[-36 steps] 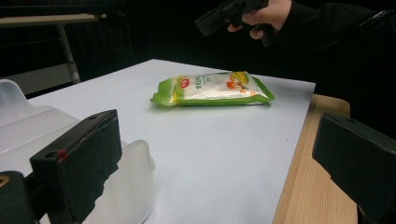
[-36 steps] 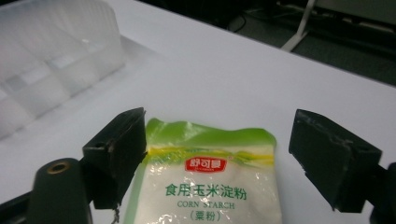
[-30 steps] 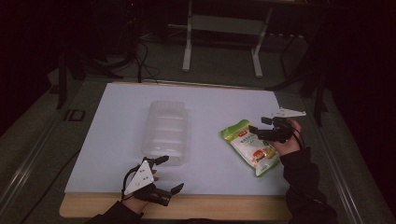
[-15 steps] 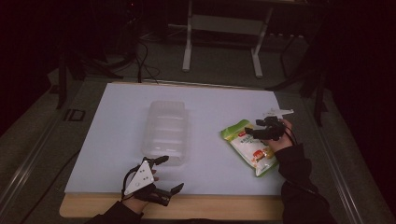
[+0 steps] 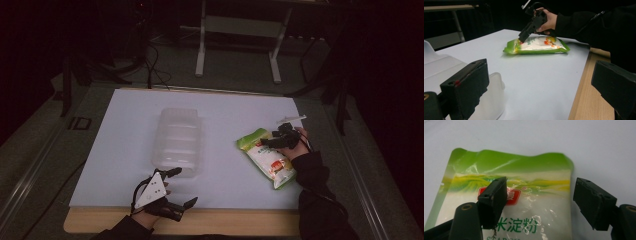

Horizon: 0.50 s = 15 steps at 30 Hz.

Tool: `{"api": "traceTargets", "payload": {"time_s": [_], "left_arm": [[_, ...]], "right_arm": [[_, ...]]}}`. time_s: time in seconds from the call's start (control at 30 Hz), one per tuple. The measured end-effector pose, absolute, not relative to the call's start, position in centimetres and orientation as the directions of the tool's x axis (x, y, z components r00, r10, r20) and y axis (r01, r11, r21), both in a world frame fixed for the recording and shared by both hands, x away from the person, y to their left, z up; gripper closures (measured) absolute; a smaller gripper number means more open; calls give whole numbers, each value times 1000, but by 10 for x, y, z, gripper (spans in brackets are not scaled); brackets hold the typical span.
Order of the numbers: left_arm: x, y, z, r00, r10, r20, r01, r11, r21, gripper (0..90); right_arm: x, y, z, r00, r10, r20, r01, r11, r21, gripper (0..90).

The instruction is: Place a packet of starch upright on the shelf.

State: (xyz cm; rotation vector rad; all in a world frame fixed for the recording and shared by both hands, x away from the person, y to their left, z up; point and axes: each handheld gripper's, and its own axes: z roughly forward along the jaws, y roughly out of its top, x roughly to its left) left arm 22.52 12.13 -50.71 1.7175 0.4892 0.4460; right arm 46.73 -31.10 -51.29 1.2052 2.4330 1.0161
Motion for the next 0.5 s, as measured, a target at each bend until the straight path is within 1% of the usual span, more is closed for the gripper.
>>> {"api": "traceTargets", "payload": {"time_s": [0.2, 0.23, 0.33, 0.37, 0.43, 0.47, 0.5], "left_arm": [[225, 120, -507, 837, 546, 33, 79, -181, 980, 18], [225, 120, -508, 837, 546, 32, 82, -183, 980, 18], [225, 120, -508, 838, 545, 33, 82, -186, 979, 18], [225, 119, -508, 838, 545, 34, 81, -186, 979, 18], [225, 119, -508, 839, 544, 36, 80, -188, 979, 18], [225, 119, -508, 839, 544, 36, 80, -189, 979, 18], [225, 119, -508, 839, 543, 36, 80, -189, 979, 18]], "right_arm": [[469, -312, -518, -620, 775, 122, 636, 405, 656, 269], [471, -313, -520, -603, 781, 160, 664, 381, 643, 273], [471, -312, -522, -599, 782, 172, 674, 378, 634, 286], [470, -310, -522, -607, 775, 177, 672, 382, 634, 378], [467, -307, -522, -614, 772, 161, 667, 400, 629, 450], [465, -305, -520, -607, 784, 130, 664, 411, 624, 574], [465, -305, -520, -607, 784, 130, 664, 411, 624, 574]]}}
